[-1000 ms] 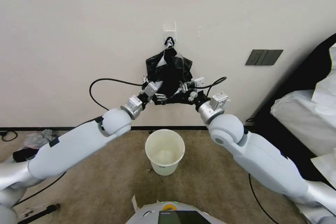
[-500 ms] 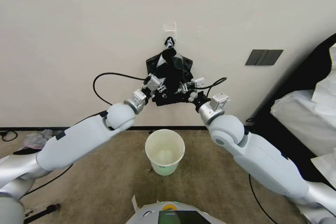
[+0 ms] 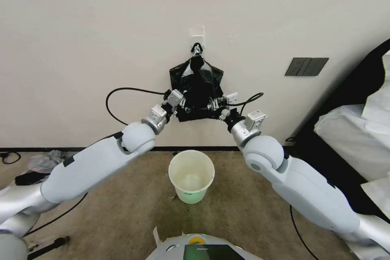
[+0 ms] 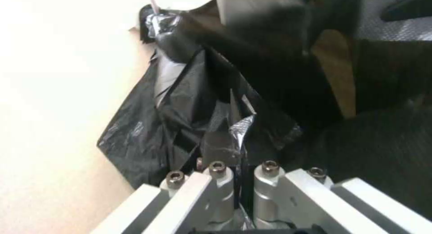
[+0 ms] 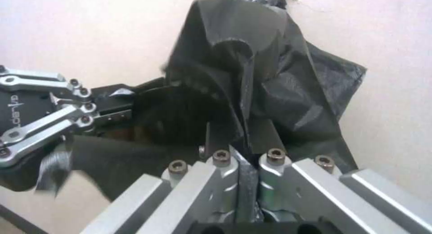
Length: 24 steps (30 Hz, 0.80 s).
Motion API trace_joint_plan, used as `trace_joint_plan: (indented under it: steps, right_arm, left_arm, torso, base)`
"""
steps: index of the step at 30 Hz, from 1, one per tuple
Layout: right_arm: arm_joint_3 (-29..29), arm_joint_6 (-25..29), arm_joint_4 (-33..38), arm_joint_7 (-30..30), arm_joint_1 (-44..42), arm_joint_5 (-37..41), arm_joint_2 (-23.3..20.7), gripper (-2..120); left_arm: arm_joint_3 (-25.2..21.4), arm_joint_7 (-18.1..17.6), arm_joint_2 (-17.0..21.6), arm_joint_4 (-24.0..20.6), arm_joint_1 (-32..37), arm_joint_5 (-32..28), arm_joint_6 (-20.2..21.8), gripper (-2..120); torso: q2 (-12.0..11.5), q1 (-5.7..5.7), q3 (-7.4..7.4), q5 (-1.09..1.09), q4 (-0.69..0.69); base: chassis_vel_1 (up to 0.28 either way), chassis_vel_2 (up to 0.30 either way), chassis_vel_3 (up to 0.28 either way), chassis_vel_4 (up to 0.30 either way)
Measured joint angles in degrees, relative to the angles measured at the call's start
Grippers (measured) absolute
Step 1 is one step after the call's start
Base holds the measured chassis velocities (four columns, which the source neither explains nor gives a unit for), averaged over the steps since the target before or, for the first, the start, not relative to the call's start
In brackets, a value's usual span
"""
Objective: Place a trash bag onto the trash bin.
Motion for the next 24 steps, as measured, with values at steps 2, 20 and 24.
trace_joint_plan:
  steps: [2, 20, 24]
  right_arm:
    - [0.5, 0.65, 0.28, -0.01, -1.22, -0.08, 0.11, 0]
    - [7.9, 5.95, 7.05, -1.53, -14.19, -0.28, 0.85, 0]
    - [10.76, 6.0, 9.63, -1.97, -18.87, -0.13, 1.44, 0]
  left_arm:
    - [-2.07, -0.39, 0.23, -0.98, 2.5, -0.02, -0.04, 0]
    - [-20.73, -2.32, 4.12, -11.8, 23.03, -2.11, -3.23, 0]
    - [-25.22, -2.37, 4.97, -15.67, 29.11, -2.26, -3.49, 0]
  torso:
    - [0.0, 0.0, 0.0, 0.0, 0.0]
    - [0.0, 0.0, 0.0, 0.0, 0.0]
    - [0.01, 0.0, -0.01, 0.01, 0.0]
  base:
    - [0.0, 0.0, 0.0, 0.0]
    - [0.0, 0.0, 0.0, 0.0]
    - [0.0, 0.0, 0.0, 0.0]
